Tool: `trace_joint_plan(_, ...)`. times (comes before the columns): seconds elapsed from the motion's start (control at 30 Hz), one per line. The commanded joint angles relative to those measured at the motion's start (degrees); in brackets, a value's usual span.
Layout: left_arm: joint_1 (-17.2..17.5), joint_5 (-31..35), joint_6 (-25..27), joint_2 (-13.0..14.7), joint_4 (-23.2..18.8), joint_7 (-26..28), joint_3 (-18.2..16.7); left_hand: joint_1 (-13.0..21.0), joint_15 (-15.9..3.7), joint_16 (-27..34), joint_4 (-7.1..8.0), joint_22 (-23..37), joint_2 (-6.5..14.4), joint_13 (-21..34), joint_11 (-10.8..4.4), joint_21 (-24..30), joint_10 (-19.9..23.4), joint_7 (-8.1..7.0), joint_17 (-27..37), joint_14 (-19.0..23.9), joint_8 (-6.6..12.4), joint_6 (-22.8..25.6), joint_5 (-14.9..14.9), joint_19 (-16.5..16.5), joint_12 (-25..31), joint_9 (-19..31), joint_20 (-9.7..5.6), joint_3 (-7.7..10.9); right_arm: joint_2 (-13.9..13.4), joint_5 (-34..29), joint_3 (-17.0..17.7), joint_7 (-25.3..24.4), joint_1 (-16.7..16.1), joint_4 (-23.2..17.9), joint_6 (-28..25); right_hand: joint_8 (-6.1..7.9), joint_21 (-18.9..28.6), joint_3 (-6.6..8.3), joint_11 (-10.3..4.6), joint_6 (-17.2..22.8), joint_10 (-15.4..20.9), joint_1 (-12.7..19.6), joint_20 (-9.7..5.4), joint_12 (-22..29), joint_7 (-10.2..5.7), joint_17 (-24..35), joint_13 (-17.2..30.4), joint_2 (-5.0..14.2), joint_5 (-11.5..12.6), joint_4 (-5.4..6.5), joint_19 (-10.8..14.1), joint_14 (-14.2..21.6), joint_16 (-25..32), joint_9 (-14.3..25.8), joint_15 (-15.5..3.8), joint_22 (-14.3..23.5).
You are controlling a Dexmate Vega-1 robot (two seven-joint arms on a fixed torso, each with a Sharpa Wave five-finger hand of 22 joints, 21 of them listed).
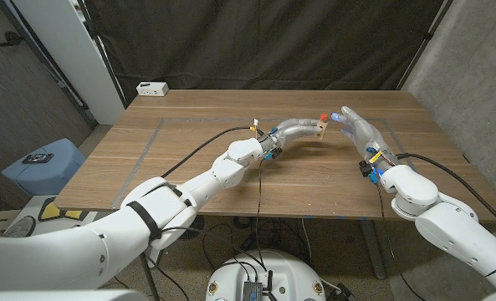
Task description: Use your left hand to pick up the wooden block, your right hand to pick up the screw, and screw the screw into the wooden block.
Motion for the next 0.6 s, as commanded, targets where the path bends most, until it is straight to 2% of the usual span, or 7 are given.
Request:
trace_joint_plan(0.03,0.6,0.2,0.9,0.7,-1.9,0.5,0.3,0.1,-1.52,0.2,0.09,0.3,0.3,0.1,0.57,0.4,0.1,0.79,0.2,0.3,0.25,1.4,0.3,0.4,0.2,0.3,0.35,0.52,0.0,1.2,0.4,2.0,0.3,1.3,1.2,-0.06,-0.2,-0.22,-0.04,-1.0,-1.0,-0.8,0.35,-0.2,-0.21,0.2,0.2,0.00,-0.2,0.03,-0.7,-2.1,-0.1,0.0,0.00,0.2)
trace_joint_plan(0.17,0.8,0.3,1.2,0.9,-2.6,0.7,0.4,0.1,-1.51,0.2,0.05,0.3,0.3,0.1,0.59,0.4,0.2,0.78,0.2,0.4,0.25,1.4,0.3,0.4,0.2,0.3,0.32,0.52,0.1,1.4,0.1,2.7,0.7,1.9,1.9,-0.02,-0.3,-0.40,-0.14,-2.0,-1.7,-1.3,0.50,-0.2,-0.90,0.3,0.2,-0.12,-0.2,0.17,-1.4,-2.8,-0.3,0.0,0.02,0.2)
trace_joint_plan(0.6,0.9,0.3,1.4,1.1,-3.0,1.1,0.4,0.1,-1.50,0.2,0.06,0.3,0.4,0.1,0.56,0.4,0.1,0.81,0.2,0.4,0.22,1.3,0.3,0.3,0.2,0.3,0.39,0.55,1.7,1.7,-2.1,4.0,2.9,4.0,4.3,0.16,-0.4,-0.87,-0.28,-4.6,-4.4,-2.9,0.60,-0.4,-1.62,0.6,0.2,-0.08,-0.4,0.89,-3.6,-4.8,-0.5,0.0,0.14,0.2)
